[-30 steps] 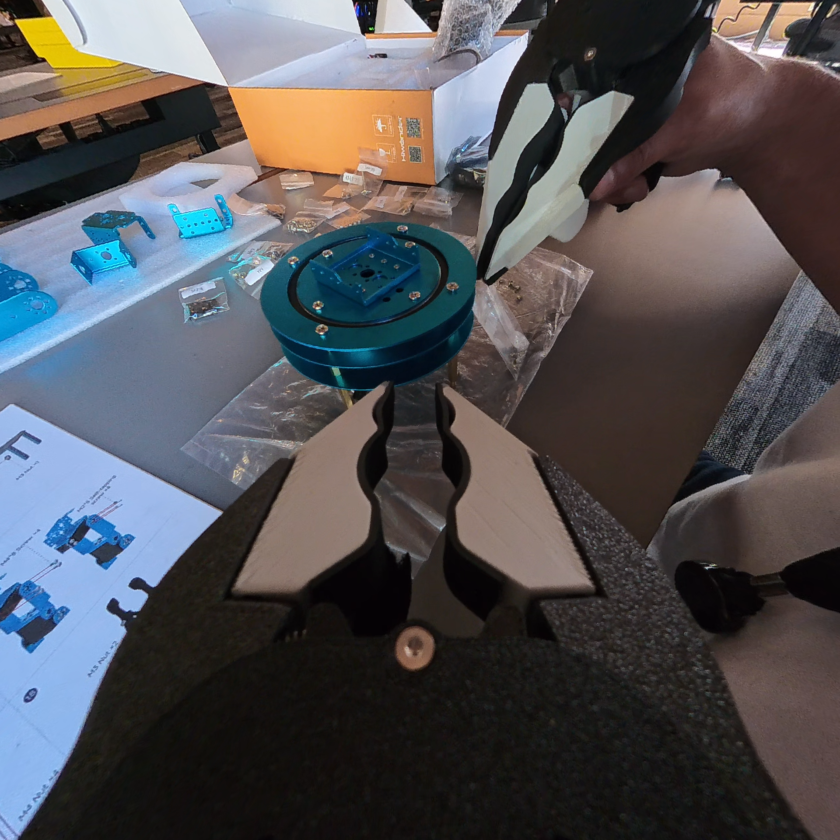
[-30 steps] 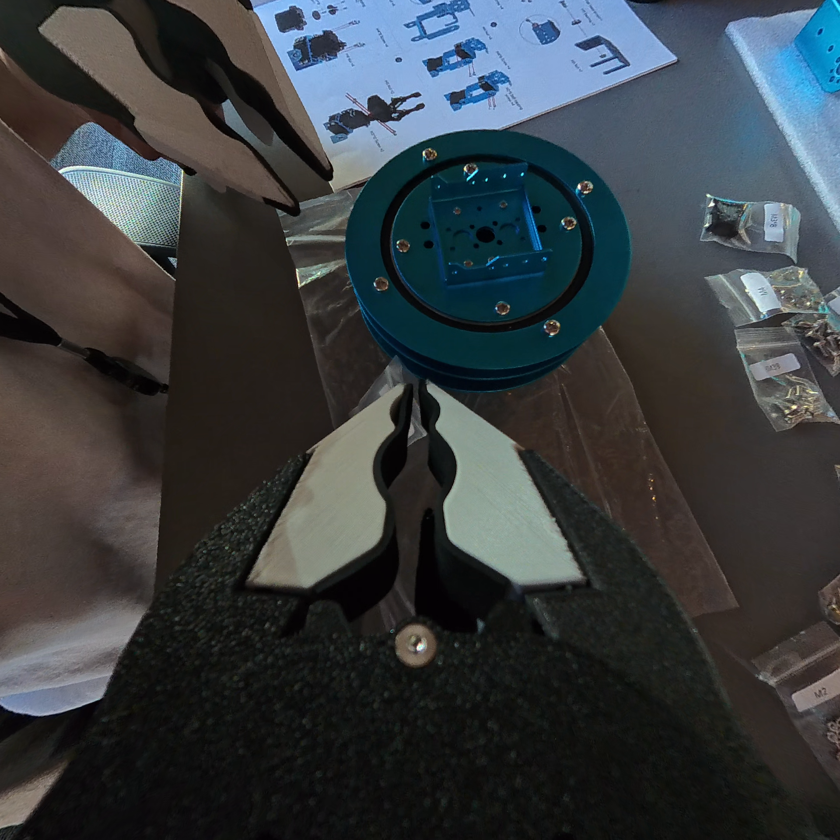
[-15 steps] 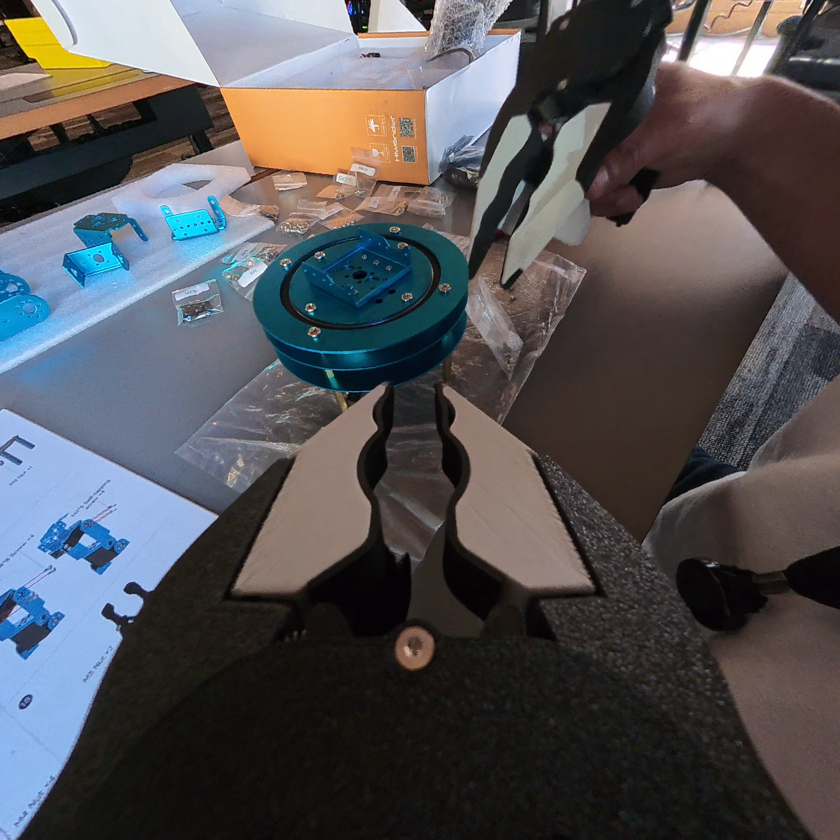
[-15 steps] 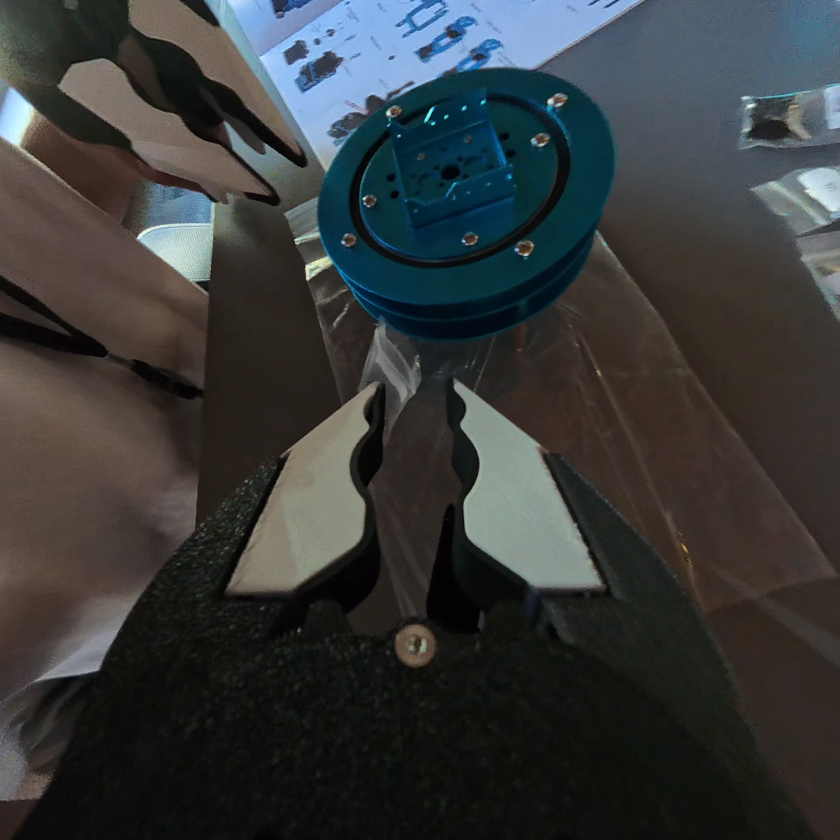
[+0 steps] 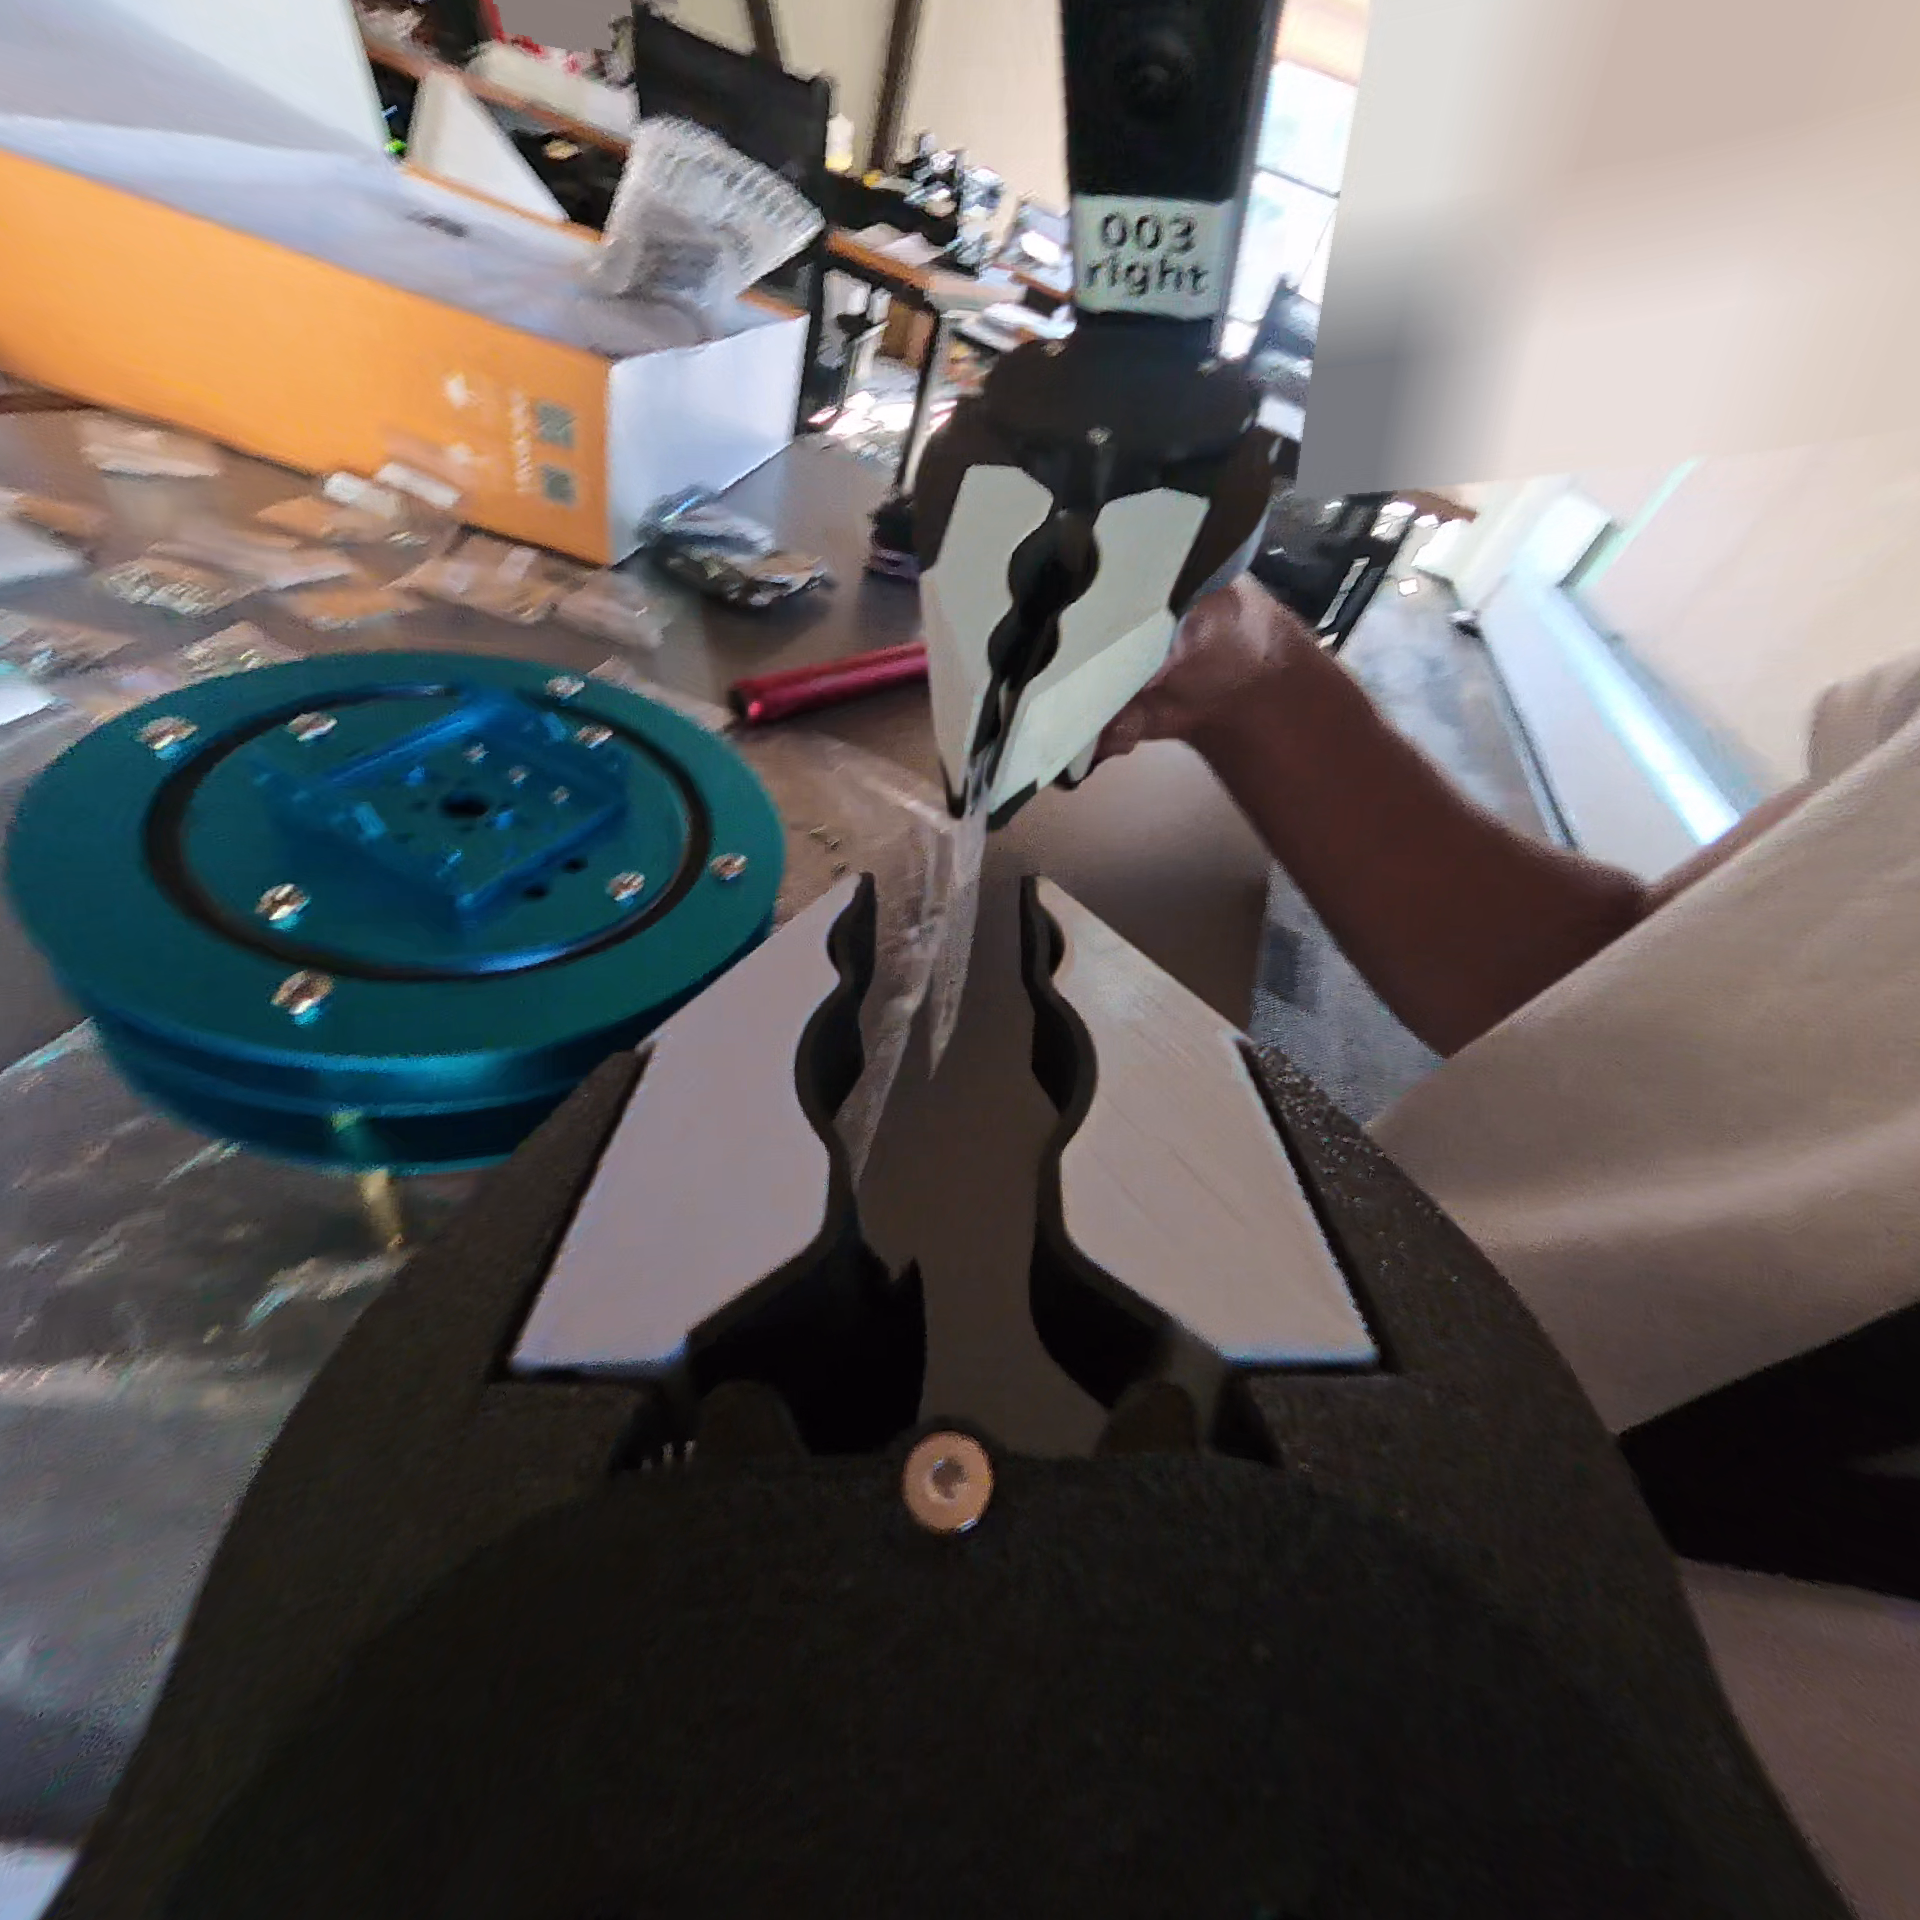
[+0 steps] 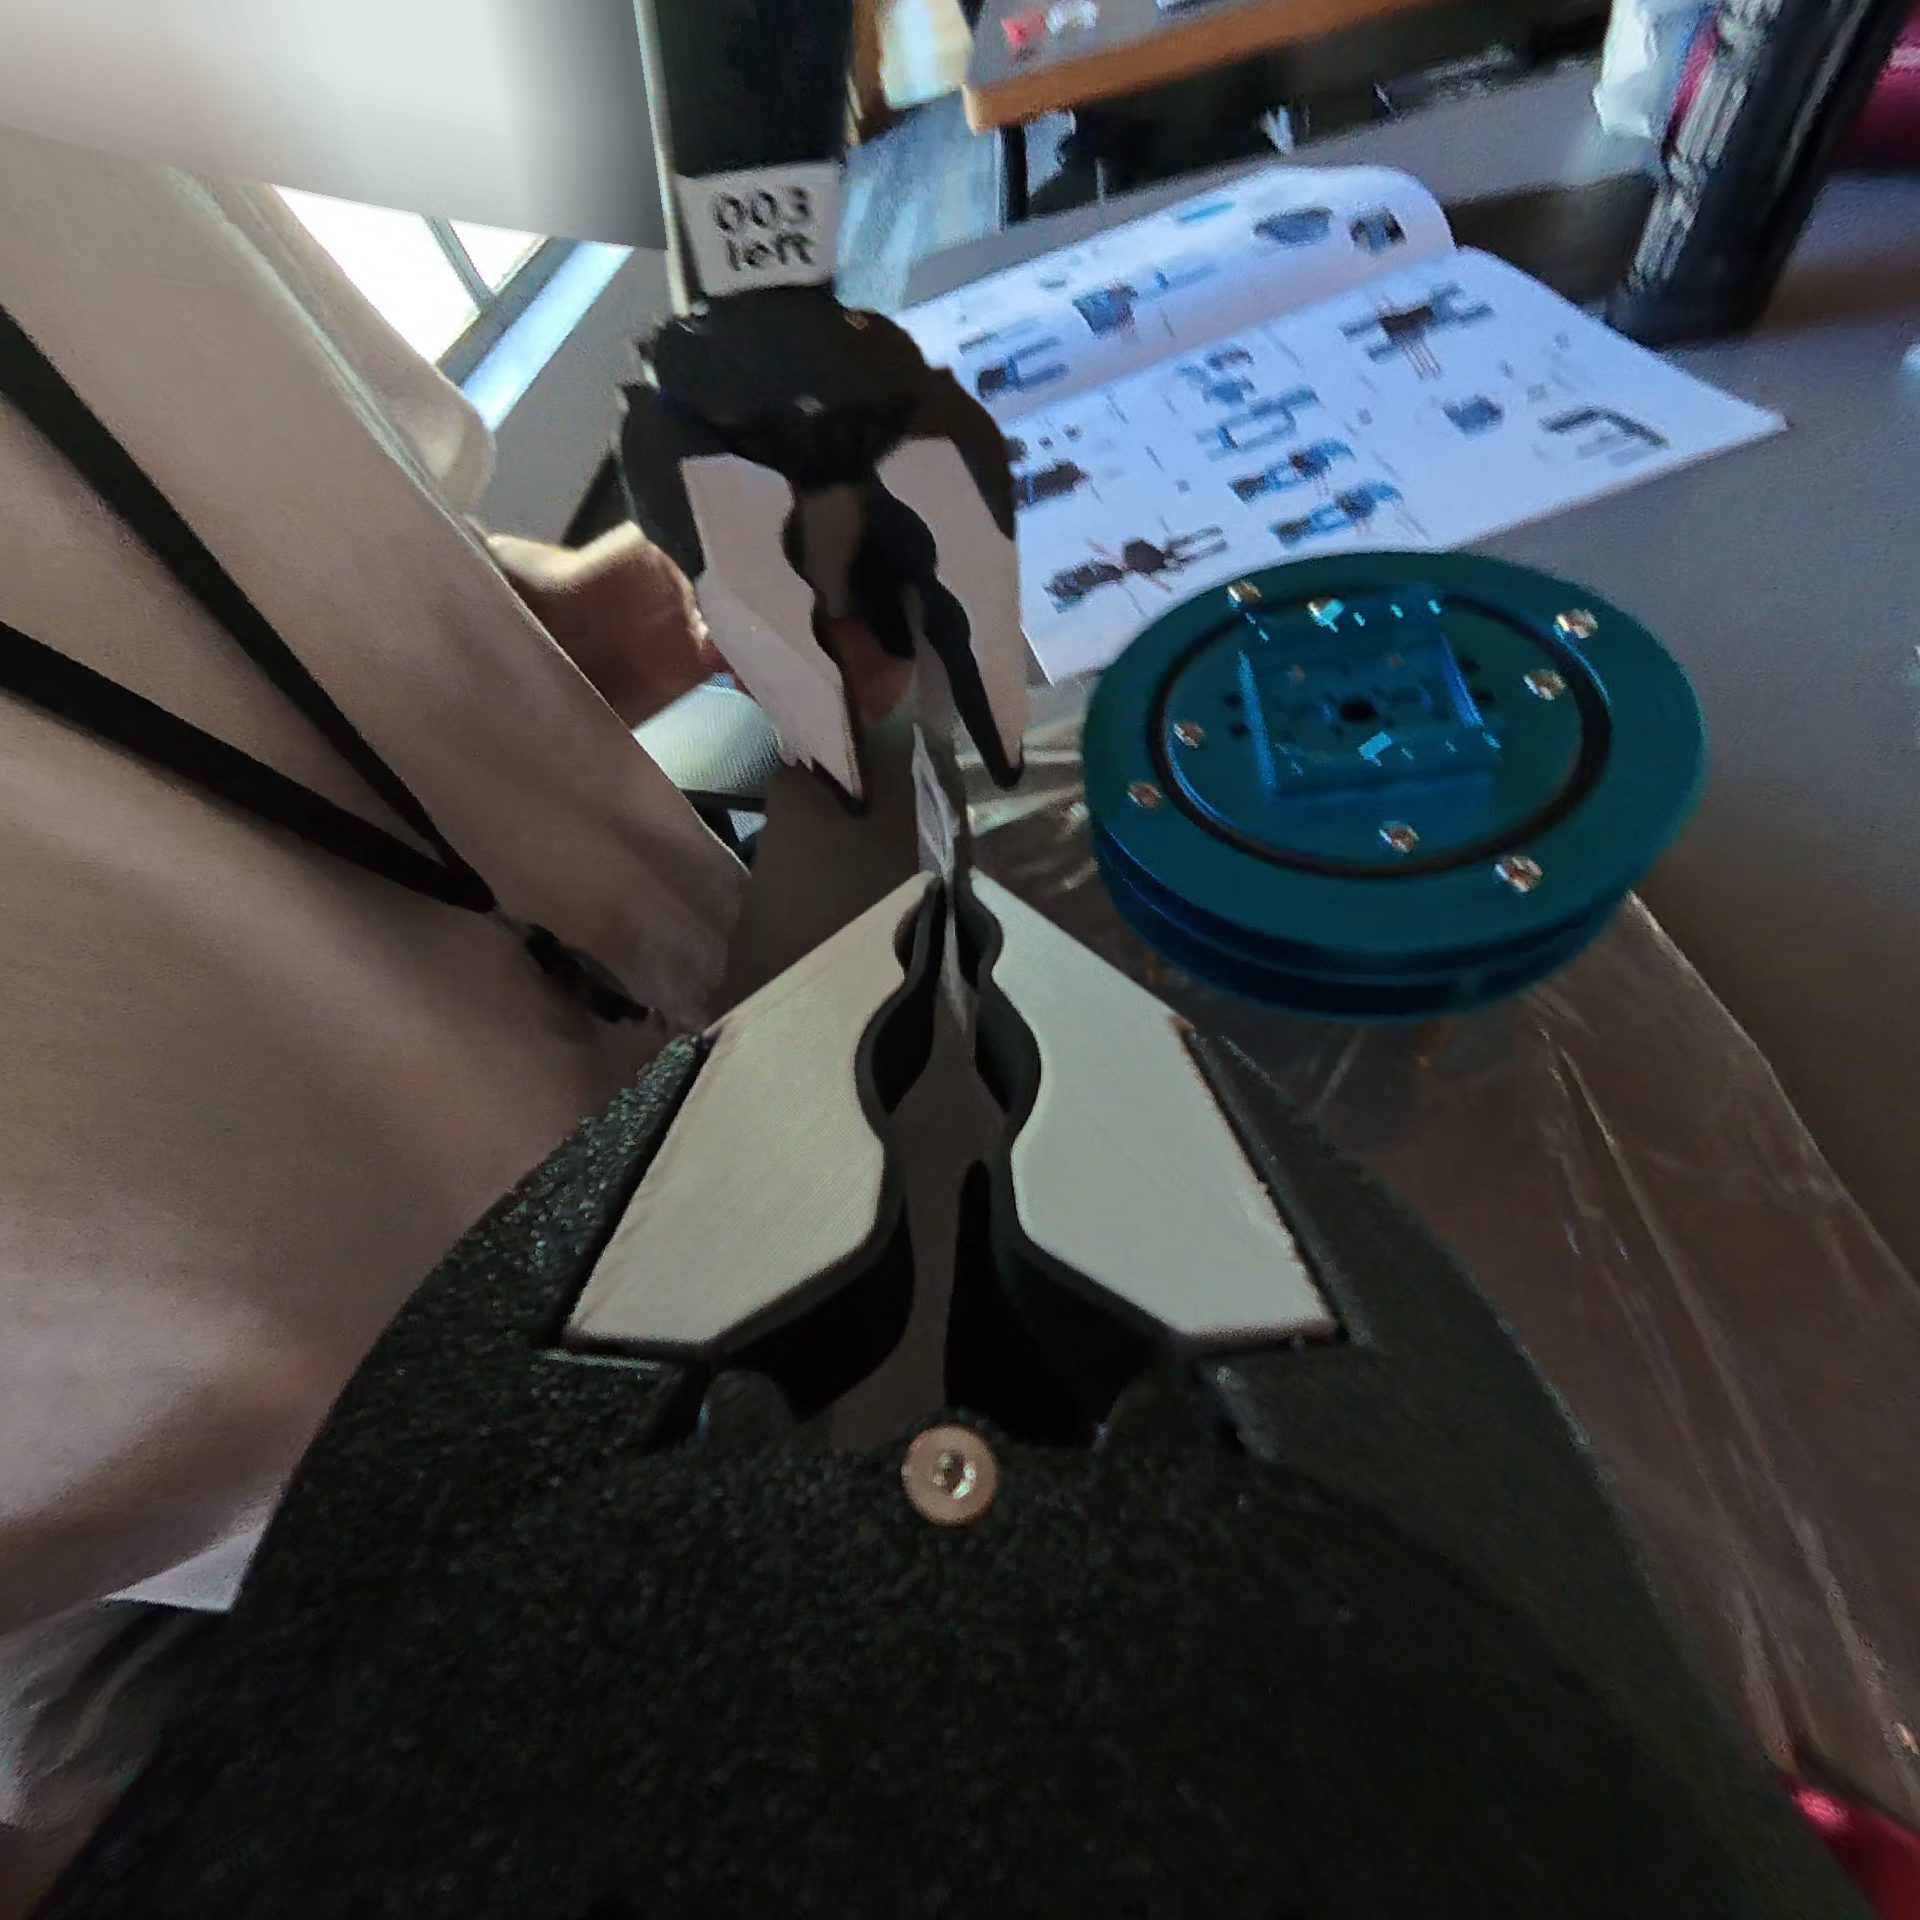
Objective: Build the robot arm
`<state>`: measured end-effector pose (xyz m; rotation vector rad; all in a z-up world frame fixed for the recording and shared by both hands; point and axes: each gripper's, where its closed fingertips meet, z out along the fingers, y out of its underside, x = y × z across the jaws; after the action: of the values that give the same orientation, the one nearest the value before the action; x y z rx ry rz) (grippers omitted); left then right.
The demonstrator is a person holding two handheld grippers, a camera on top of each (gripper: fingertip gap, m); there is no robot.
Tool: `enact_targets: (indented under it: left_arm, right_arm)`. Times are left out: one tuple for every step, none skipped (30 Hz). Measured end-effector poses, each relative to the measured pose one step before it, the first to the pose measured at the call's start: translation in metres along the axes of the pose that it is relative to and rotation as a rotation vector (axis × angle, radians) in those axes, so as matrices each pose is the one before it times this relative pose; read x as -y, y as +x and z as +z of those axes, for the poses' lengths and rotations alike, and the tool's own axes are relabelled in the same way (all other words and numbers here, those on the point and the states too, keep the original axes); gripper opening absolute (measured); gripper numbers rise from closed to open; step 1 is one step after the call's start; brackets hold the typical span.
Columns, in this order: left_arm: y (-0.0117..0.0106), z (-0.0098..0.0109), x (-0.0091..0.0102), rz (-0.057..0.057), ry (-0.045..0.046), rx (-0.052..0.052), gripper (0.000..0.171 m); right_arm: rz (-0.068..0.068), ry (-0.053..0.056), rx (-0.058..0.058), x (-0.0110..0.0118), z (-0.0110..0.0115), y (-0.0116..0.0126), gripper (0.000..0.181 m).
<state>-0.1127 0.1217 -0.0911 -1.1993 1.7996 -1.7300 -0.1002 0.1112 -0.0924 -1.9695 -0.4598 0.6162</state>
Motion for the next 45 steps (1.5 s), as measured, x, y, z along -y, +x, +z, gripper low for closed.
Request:
enact_targets:
  left_arm:
    - [0.00621,0.00094,0.00348,0.0099,0.01431,-0.0367,0.026]
    - [0.00522,0.00087,0.00230,0.0187,0.00671,-0.0248,0.025]
    - [0.00399,0.00032,0.00191,0.0213,0.00502,-0.0114,0.022]
    - [0.00393,0.00012,0.00076,0.0229,0.00066,-0.0090,0.016]
    - [0.00298,0.00015,-0.00129,0.0216,-0.01144,-0.0030,0.013]
    - [0.00116,-0.00040,-0.00093,0.0186,-0.00855,0.0096,0.010]
    - [0.00245,-0.00151,0.00119,0.0178,0.00664,0.0025,0.001]
    - [0.00374,-0.00169,0.00200,0.0122,0.01292,-0.0059,0.000]
    - [0.00350,-0.00177,0.00265,0.0063,0.01892,-0.0056,0.000]
    - [0.00336,-0.00167,0.00298,-0.0021,0.02311,-0.0089,0.000]
    - [0.00419,-0.00158,0.00232,-0.0101,0.01883,-0.0164,0.000]
    - [0.00403,-0.00133,0.00165,-0.0105,0.01471,-0.0165,0.000]
    - [0.00245,-0.00149,0.00169,-0.0054,0.01412,-0.0043,0.003]
    - [0.00125,-0.00148,0.00198,-0.0019,0.01327,0.0036,0.011]
    - [0.00237,-0.00139,0.00062,0.0002,0.00447,-0.0067,0.011]
    - [0.00336,-0.00095,-0.00117,0.0036,-0.00548,-0.0150,0.003]
    - [0.00251,-0.00106,-0.00033,0.0063,0.00125,-0.0066,0.000]
    - [0.00213,-0.00120,0.00032,0.0086,0.00591,-0.0003,0.000]
    - [0.00316,-0.00116,0.00045,0.0081,0.00629,-0.0052,0.000]
    - [0.00325,-0.00156,0.00140,0.0036,0.00889,-0.0058,0.000]
    - [0.00287,-0.00174,0.00215,0.0073,0.01297,-0.0020,0.000]
    - [0.00225,-0.00188,0.00202,0.0119,0.01378,0.0004,0.000]
    - [0.00195,-0.00198,0.00172,0.0015,0.01116,-0.0025,0.000]
    - [0.00192,-0.00177,0.00173,-0.0098,0.01101,-0.0070,0.000]
    - [0.00220,-0.00185,0.00214,-0.0116,0.01549,-0.0096,0.000]
    - [0.00249,-0.00162,0.00219,-0.0137,0.01696,-0.0107,0.000]
    - [0.00276,-0.00145,0.00203,-0.0168,0.01687,-0.0118,0.000]
    - [0.00334,-0.00111,0.00095,-0.0181,0.01133,-0.0164,0.000]
    - [0.00284,-0.00092,-0.00001,-0.0150,0.00814,-0.0122,0.000]
    - [0.00217,-0.00084,-0.00045,-0.0100,0.00628,-0.0051,0.000]
    - [0.00217,-0.00056,-0.00138,-0.0063,0.00318,-0.0035,0.000]
    - [0.00155,-0.00049,-0.00118,-0.0014,0.00366,0.0033,0.000]
    - [0.00135,-0.00057,-0.00110,-0.0001,0.00032,0.0055,0.000]
    - [0.00141,-0.00083,-0.00121,-0.0027,-0.00329,0.0040,0.000]
    - [0.00082,-0.00120,-0.00042,-0.0035,0.00198,0.0070,0.000]
    - [0.00127,-0.00138,0.00057,-0.0054,0.01029,0.0037,0.001]
    - [0.00151,-0.00090,-0.00024,-0.0070,0.00747,-0.0001,0.000]
    - [0.00178,-0.00075,0.00027,-0.0096,0.01412,-0.0021,0.000]
    - [0.00206,-0.00101,0.00150,-0.0209,0.02258,-0.0082,0.000]
    - [0.00212,-0.00139,0.00162,-0.0255,0.02017,-0.0146,0.000]
    - [-0.00017,-0.00177,0.00114,-0.0172,0.01407,-0.0025,0.000]
    - [-0.00212,-0.00176,0.00062,-0.0084,0.00673,0.0105,0.000]
    - [-0.00171,-0.00168,0.00083,-0.0030,0.00409,0.0077,0.000]
    - [0.00051,-0.00140,0.00101,-0.0047,0.00553,-0.0053,0.000]
    - [0.00145,-0.00095,0.00172,-0.0113,0.00938,-0.0084,0.000]
  right_arm:
    - [-0.0121,0.0146,0.0094,0.00452,0.00164,-0.00595,0.000]
    - [-0.0102,0.0102,0.0112,0.00368,0.00201,-0.00612,0.000]
    - [-0.0049,-0.0019,0.0062,0.00171,0.00212,-0.00484,0.000]
    - [-0.0103,0.0005,-0.0064,0.00182,0.00147,-0.00284,0.000]
    - [-0.0081,0.0113,0.0034,0.00291,0.00059,-0.00402,0.000]
    - [-0.0003,0.0050,0.0036,0.00179,0.00053,-0.00344,0.000]
    - [-0.0041,0.0007,-0.0098,0.00074,0.00053,-0.00135,0.000]
    - [-0.0043,0.0108,0.0013,0.00246,0.00015,-0.00319,0.002]
    - [-0.0009,0.0148,0.0083,0.00307,-0.00003,-0.00402,0.002]
    - [-0.0016,0.0181,0.0042,0.00338,-0.00024,-0.00341,0.000]
    - [0.0011,0.0097,0.0082,0.00205,0.00006,-0.00373,0.000]
    - [-0.0043,0.0048,-0.0005,0.00140,0.00026,-0.00276,0.000]
    - [-0.0057,-0.0071,-0.0053,-0.00056,0.00078,-0.00192,0.000]
    - [-0.0009,-0.0119,-0.0004,-0.00106,0.00131,-0.00261,0.000]
    - [-0.0025,-0.0047,0.0015,0.00029,0.00132,-0.00301,0.000]
    - [-0.0068,0.0039,0.0033,0.00179,0.00129,-0.00371,0.000]
    - [-0.0050,-0.0069,-0.0085,0.00016,0.00140,-0.00161,0.000]
    - [-0.0054,-0.0046,-0.0062,0.00062,0.00084,-0.00182,0.000]
    - [-0.0058,0.0063,0.0046,0.00201,0.00033,-0.00354,0.000]
    - [-0.0033,0.0145,0.0048,0.00267,0.00045,-0.00326,0.000]
    - [0.0013,0.0154,0.0016,0.00243,0.00120,-0.00225,0.000]
    - [0.0007,0.0191,-0.0009,0.00265,0.00124,-0.00193,0.000]
    - [-0.0024,0.0213,-0.0021,0.00208,0.00143,-0.00196,0.000]
    - [0.0002,0.0257,-0.0010,0.00211,0.00128,-0.00202,0.000]
    - [0.0060,0.0287,0.0042,0.00261,0.00153,-0.00296,0.000]
    - [0.0071,0.0254,0.0035,0.00216,0.00135,-0.00286,0.000]
    - [0.0034,0.0243,0.0024,0.00191,0.00108,-0.00283,0.000]
    - [-0.0003,0.0157,0.0053,0.00077,0.00083,-0.00347,0.000]
    - [-0.0038,0.0125,-0.0027,0.00000,0.00083,-0.00242,0.000]
    - [0.0043,0.0100,-0.0034,-0.00066,0.00077,-0.00184,0.000]
    - [0.0071,0.0033,0.0007,-0.00125,0.00034,-0.00232,0.000]
    - [-0.0063,0.0081,-0.0103,-0.00096,0.00034,-0.00125,0.000]
    - [-0.0058,0.0115,-0.0085,-0.00120,0.00050,-0.00162,0.000]
    - [0.0073,0.0055,0.0023,-0.00144,0.00060,-0.00148,0.000]
    - [0.0171,-0.0062,0.0092,-0.00226,0.00046,-0.00111,0.000]
    - [0.0146,-0.0234,0.0096,-0.00392,0.00043,-0.00108,0.000]
    - [-0.0005,-0.0051,0.0041,-0.00091,0.00023,-0.00185,0.000]
    - [-0.0012,0.0022,0.0035,0.00023,0.00084,-0.00218,0.000]
    - [0.0009,0.0068,0.0006,0.00113,0.00137,-0.00178,0.000]
    - [0.0003,0.0069,0.0007,0.00146,0.00156,-0.00176,0.000]
    - [-0.0020,0.0082,-0.0164,0.00113,0.00181,0.00075,0.000]
    - [0.0000,0.0107,-0.0223,0.00059,0.00181,0.00220,0.000]
    - [0.0082,0.0178,-0.0068,0.00080,0.00182,0.00082,0.000]
    - [0.0170,0.0257,0.0119,0.00154,0.00186,-0.00115,0.000]
    - [0.0264,0.0263,0.0177,0.00197,0.00182,-0.00132,0.000]
